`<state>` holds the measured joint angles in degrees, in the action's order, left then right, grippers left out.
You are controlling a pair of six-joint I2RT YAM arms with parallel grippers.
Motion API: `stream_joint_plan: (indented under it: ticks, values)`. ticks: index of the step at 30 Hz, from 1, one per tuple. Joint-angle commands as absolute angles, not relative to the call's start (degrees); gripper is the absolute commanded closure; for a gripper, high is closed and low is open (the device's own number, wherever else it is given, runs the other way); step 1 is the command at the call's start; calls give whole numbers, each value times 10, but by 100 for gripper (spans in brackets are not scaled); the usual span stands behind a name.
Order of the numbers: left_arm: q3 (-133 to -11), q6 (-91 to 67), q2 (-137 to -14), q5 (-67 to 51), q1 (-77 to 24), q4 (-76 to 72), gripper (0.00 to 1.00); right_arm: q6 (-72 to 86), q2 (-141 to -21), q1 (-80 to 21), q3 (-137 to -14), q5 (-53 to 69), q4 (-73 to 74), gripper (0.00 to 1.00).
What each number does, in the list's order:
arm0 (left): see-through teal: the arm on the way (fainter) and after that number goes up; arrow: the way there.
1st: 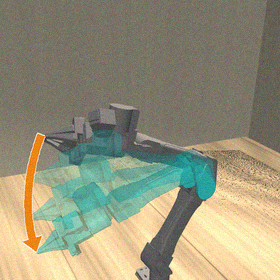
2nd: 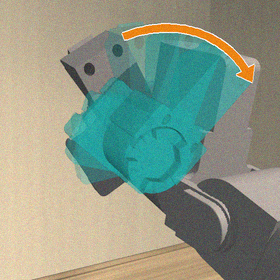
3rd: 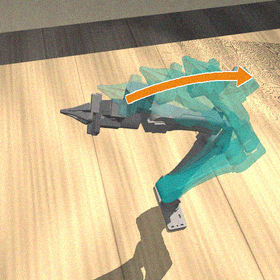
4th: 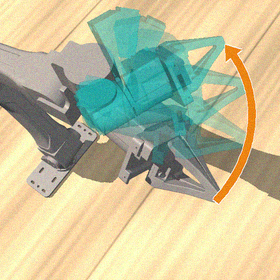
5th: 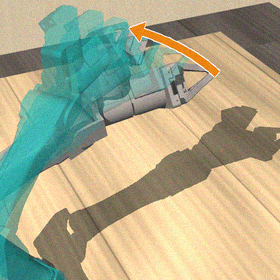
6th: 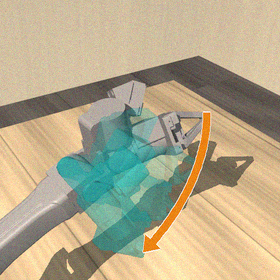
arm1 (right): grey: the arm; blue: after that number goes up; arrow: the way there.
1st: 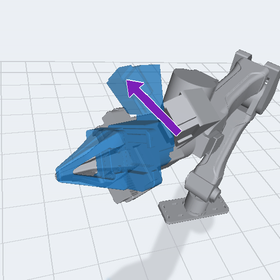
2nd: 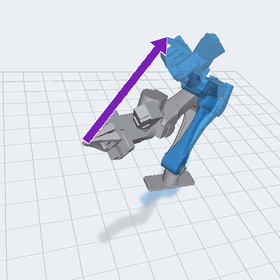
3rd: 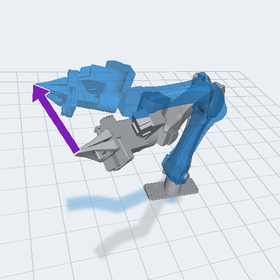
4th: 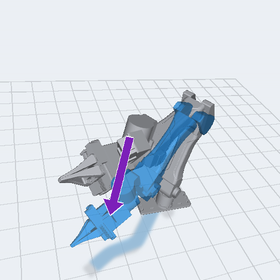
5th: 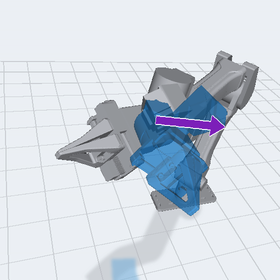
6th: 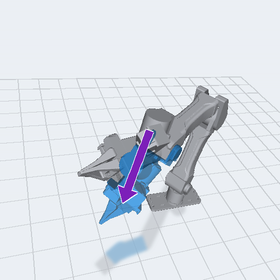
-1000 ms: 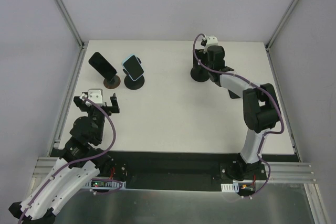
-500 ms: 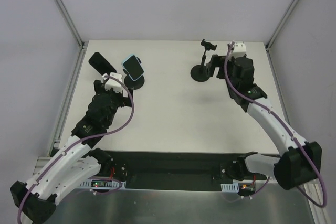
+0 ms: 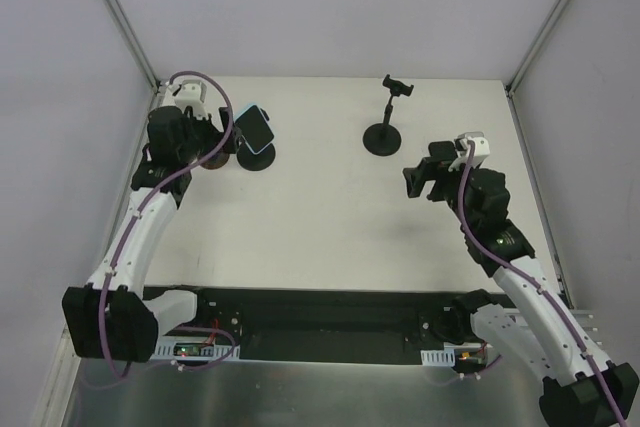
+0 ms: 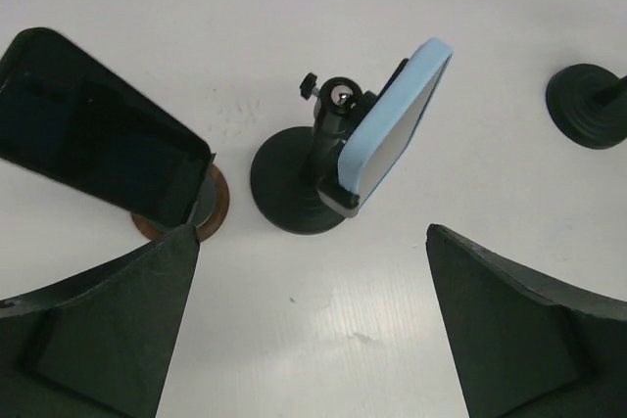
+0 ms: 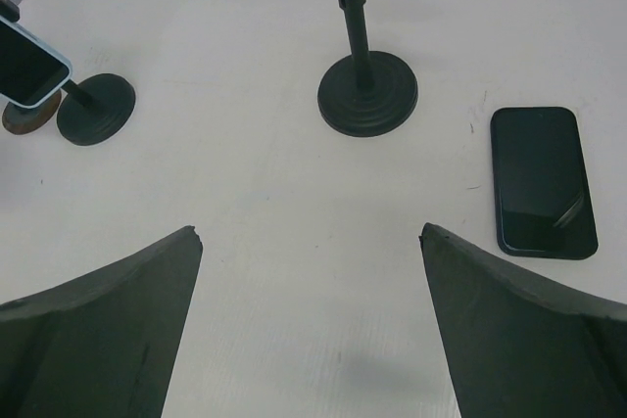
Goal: Remove the phone from the phone stand
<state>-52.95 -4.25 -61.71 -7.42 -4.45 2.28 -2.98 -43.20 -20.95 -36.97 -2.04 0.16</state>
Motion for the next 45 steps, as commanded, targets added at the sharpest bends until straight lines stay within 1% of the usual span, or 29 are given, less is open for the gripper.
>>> stream_joint_plan:
  ticks: [1,6,10,11,13,14,17,18,20,21,25,27,28,31,34,38,41,44,45]
  values:
    - [-594,-59,-692,-213,-24,14,2,-39,-407,-213,-357,-5,-3,4]
    - [-648,-26,-776,-252,-20,14,3,-50,-415,-214,-363,32,19,4]
    - [-669,-14,-811,-293,-18,14,12,-54,-418,-213,-365,36,19,4]
    - [-669,-10,-815,-299,-18,14,19,-55,-421,-213,-365,37,18,4]
    - [-666,9,-821,-308,-18,14,26,-54,-430,-213,-366,48,19,4]
    - [-666,13,-822,-309,-18,14,34,-54,-432,-213,-368,54,19,4]
    - [-671,29,-822,-319,-18,14,44,-55,-441,-213,-371,69,18,4]
    - [-673,32,-824,-322,-18,14,52,-55,-446,-214,-371,70,17,4]
    - [-680,35,-824,-325,-19,14,62,-54,-450,-214,-373,73,15,4]
    - [-682,35,-824,-326,-19,15,70,-54,-453,-213,-374,78,16,4]
    - [-675,45,-810,-337,-30,14,86,-49,-461,-213,-381,93,16,4]
    - [-666,51,-793,-324,-40,15,93,-48,-467,-212,-386,105,19,4]
    - [-658,49,-787,-318,-50,15,100,-45,-468,-213,-389,109,21,4]
    - [-643,19,-755,-299,-72,15,100,-39,-474,-213,-398,125,24,4]
    - [-622,1,-716,-250,-103,15,100,-33,-476,-214,-403,137,25,4]
    - [-596,-48,-655,-169,-188,19,100,-29,-478,-214,-410,149,24,4]
    - [-568,-98,-618,-112,-231,18,100,-25,-482,-214,-409,154,18,4]
    - [-539,-138,-588,-25,-304,19,100,-15,-490,-214,-408,166,7,4]
    - [-533,-146,-584,-4,-348,21,100,-11,-491,-215,-408,168,5,4]
